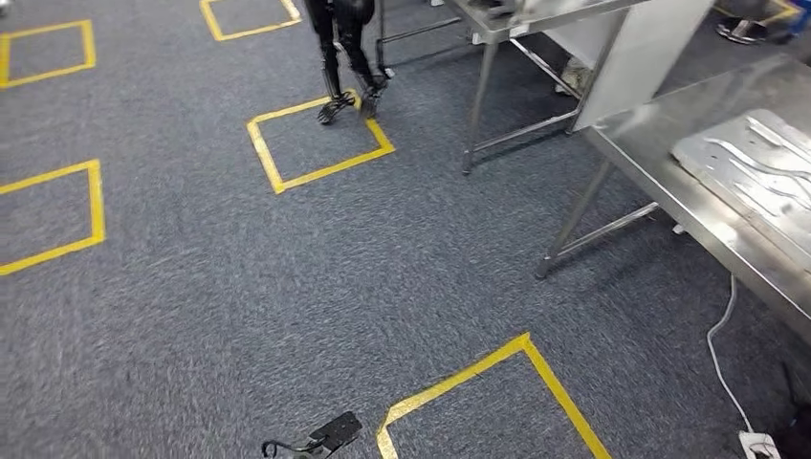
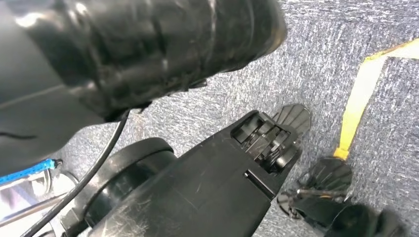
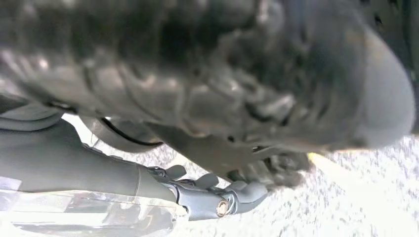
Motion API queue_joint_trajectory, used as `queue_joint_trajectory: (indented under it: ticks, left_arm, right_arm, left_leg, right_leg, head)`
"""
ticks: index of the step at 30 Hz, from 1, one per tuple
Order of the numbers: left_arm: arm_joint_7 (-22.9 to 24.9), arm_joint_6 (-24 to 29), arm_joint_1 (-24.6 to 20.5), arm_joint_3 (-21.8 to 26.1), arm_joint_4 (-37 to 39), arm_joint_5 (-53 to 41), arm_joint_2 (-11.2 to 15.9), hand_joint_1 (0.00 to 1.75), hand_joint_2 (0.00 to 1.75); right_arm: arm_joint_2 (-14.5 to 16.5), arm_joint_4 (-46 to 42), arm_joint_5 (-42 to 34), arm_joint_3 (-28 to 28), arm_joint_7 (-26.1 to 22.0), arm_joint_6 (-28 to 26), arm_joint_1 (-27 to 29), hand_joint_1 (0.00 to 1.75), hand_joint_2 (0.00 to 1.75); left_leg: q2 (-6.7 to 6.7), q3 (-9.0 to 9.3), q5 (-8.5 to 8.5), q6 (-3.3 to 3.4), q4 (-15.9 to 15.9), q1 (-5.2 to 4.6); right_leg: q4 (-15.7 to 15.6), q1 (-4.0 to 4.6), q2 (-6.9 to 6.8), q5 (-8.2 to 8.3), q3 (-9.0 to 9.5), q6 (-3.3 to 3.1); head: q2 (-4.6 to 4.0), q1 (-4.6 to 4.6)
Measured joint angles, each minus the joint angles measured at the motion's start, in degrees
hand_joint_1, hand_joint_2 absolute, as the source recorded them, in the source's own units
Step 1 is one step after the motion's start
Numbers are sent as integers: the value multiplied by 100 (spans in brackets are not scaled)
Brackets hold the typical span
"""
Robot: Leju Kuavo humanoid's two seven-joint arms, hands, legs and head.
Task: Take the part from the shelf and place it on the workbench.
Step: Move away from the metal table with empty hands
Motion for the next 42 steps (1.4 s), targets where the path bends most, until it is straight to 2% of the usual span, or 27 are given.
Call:
queue_joint_trajectory:
  ticks: [1, 2, 3, 4, 5, 7, 9, 11, 13, 15, 17, 18, 19, 20, 22, 24, 26, 28, 30, 32, 33, 34, 35, 37, 39, 41, 42]
  left_arm:
    - [28, -35, -19, -19, 0, -56, -5, 0, 0]
    - [53, -61, -32, -41, 0, -110, -9, 0, 0]
    - [77, -78, -42, -65, 0, -158, -11, 0, 0]
    - [102, -84, -50, -93, 0, -197, -11, 0, 0]
    - [130, -78, -60, -118, 0, -222, -12, 0, 0]
    - [175, -29, -94, -149, 0, -231, -13, 0, 0]
    - [177, 48, -125, -152, 1, -202, -12, 0, 0]
    - [155, 131, -129, -152, 3, -137, -2, 0, 0]
    - [144, 192, -126, -152, 7, -54, 11, 0, 0]
    - [140, 202, -143, -152, 9, 33, 27, 0, 0]
    - [125, 172, -146, -152, 9, 134, 65, 0, 0]
    - [118, 157, -134, -151, 9, 182, 93, 0, 0]
    - [115, 149, -120, -149, 9, 235, 125, 0, 0]
    - [118, 154, -108, -145, 11, 285, 159, 0, 0]
    - [122, 197, -109, -127, 17, 383, 215, 0, 0]
    - [115, 253, -118, -98, 23, 479, 251, 0, 0]
    - [109, 291, -100, -73, 31, 554, 284, 0, 0]
    - [110, 309, -75, -44, 38, 585, 316, 0, 0]
    - [110, 315, -76, -13, 41, 591, 331, 0, 0]
    - [110, 316, -78, 2, 41, 592, 337, 0, 0]
    - [110, 318, -72, 5, 41, 597, 340, 0, 0]
    - [108, 322, -65, 8, 41, 611, 343, 0, 0]
    - [97, 332, -59, 14, 41, 639, 345, 0, 0]
    - [61, 359, -54, 42, 41, 716, 350, 0, 0]
    - [19, 396, -53, 89, 41, 784, 362, 0, 0]
    - [-17, 429, -37, 134, 44, 831, 383, 0, 0]
    - [-36, 439, -18, 154, 46, 849, 398, 0, 0]
  right_arm:
    - [-8, 1, -96, 0, 1, -32, 12, 0, 0]
    - [-16, 1, -197, 0, 8, -56, 27, 0, 0]
    - [-22, 1, -299, 0, 24, -65, 36, 0, 0]
    - [-26, 1, -398, 1, 55, -57, 39, 0, 0]
    - [-28, 1, -488, 5, 90, -42, 40, 0, 0]
    - [-33, 1, -617, 45, 153, 6, 41, 0, 0]
    - [-38, 1, -638, 131, 173, 69, 46, 0, 0]
    - [-39, -6, -575, 242, 158, 168, 34, 0, 0]
    - [-42, -16, -491, 374, 114, 283, 7, 0, 0]
    - [-46, -22, -438, 519, 50, 372, -9, 0, 0]
    - [-60, -23, -417, 650, -22, 411, -9, 0, 0]
    - [-67, -23, -414, 707, -58, 421, -10, 0, 0]
    - [-73, -23, -413, 768, -95, 438, -14, 0, 0]
    - [-75, -23, -413, 829, -126, 463, -21, 0, 0]
    - [-77, -23, -403, 962, -172, 538, -41, 0, 0]
    - [-84, -23, -371, 1103, -209, 613, -61, 0, 0]
    - [-91, -25, -342, 1247, -230, 660, -83, 0, 0]
    - [-99, -32, -334, 1374, -237, 680, -104, 0, 0]
    - [-121, -38, -332, 1482, -240, 687, -104, 0, 0]
    - [-141, -38, -330, 1575, -240, 683, -103, 0, 0]
    - [-146, -38, -328, 1615, -240, 685, -107, 0, 0]
    - [-150, -38, -327, 1651, -240, 693, -113, 0, 0]
    - [-155, -38, -323, 1686, -240, 712, -116, 0, 0]
    - [-169, -39, -310, 1759, -241, 772, -110, 0, 0]
    - [-185, -39, -299, 1846, -246, 816, -106, 0, 0]
    - [-200, -39, -292, 1921, -276, 823, -106, 0, 0]
    - [-213, -39, -288, 1955, -299, 823, -111, 0, 0]
  left_leg:
    - [-72, -1, -2, 12, 4, -1]
    - [-152, 2, -8, 16, 11, -1]
    - [-233, 7, -15, 16, 21, -1]
    - [-316, 16, -23, 8, 34, -1]
    - [-397, 21, -36, -6, 53, 2]
    - [-536, -6, -62, -50, 109, -4]
    - [-642, -63, -58, -112, 137, 8]
    - [-705, -93, -41, -183, 122, 33]
    - [-488, -180, -145, -250, 299, 24]
    - [-173, -489, -433, -308, 916, 25]
    - [-72, -841, -639, -345, 1559, 45]
    - [-54, -896, -608, -351, 1641, 49]
    - [-34, -826, -476, -348, 1493, 50]
    - [5, -651, -284, -334, 1159, 47]
    - [193, -253, -21, -272, 401, 6]
    - [278, -97, 16, -204, 87, -45]
    - [166, -90, 30, -149, 62, -39]
    - [69, -55, 58, -93, 8, 2]
    - [-31, -38, 75, -50, -18, 23]
    - [-153, -42, 73, -34, -11, 24]
    - [-225, -41, 69, -35, -4, 25]
    - [-303, -39, 64, -41, 9, 27]
    - [-387, -38, 56, -52, 28, 30]
    - [-540, -64, 30, -97, 93, 33]
    - [-662, -121, 28, -163, 132, 38]
    - [-783, -158, 53, -240, 117, 60]
    - [-763, -171, 45, -271, 134, 65]
  right_leg:
    - [367, 0, 70, -126, -203, 4]
    - [603, 2, 104, -155, -351, 7]
    - [640, 2, 118, -71, -407, 6]
    - [447, -4, 138, 122, -353, 2]
    - [89, -17, 208, 370, -221, -7]
    - [-558, -52, 461, 653, 38, -30]
    - [-772, -51, 591, 661, 122, -60]
    - [-824, -44, 497, 687, 148, -121]
    - [-888, -56, 371, 710, 200, -197]
    - [-913, -41, 210, 703, 234, -251]
    - [-904, -20, 37, 682, 238, -279]
    - [-899, -14, -40, 671, 240, -285]
    - [-896, -9, -109, 659, 249, -284]
    - [-894, -5, -173, 645, 264, -277]
    - [-895, 16, -287, 614, 302, -245]
    - [-904, 39, -385, 585, 328, -193]
    - [-917, 45, -452, 565, 354, -130]
    - [-760, 34, -283, 439, 311, -70]
    - [-176, 15, -5, 115, 48, -40]
    - [500, 9, 97, -143, -289, -28]
    - [626, 8, 109, -126, -365, -22]
    - [540, 2, 122, 2, -340, -21]
    - [251, -9, 157, 215, -221, -23]
    - [-464, -45, 411, 541, 83, -42]
    - [-781, -59, 622, 596, 209, -74]
    - [-807, -51, 558, 600, 224, -131]
    - [-831, -52, 490, 612, 251, -167]
  head:
    - [0, 8]
    - [0, 8]
    - [0, 8]
    - [0, 9]
    - [0, 9]
    - [0, 4]
    - [0, 1]
    - [0, 3]
    - [0, -31]
    - [0, -73]
    - [0, -78]
    - [0, -79]
    - [0, -79]
    - [0, -81]
    - [0, -79]
    - [0, -74]
    - [0, -73]
    - [0, -52]
    - [0, -27]
    - [0, -24]
    - [0, -24]
    - [0, -25]
    - [0, -24]
    - [0, -24]
    - [0, -28]
    - [0, -30]
    - [0, -30]
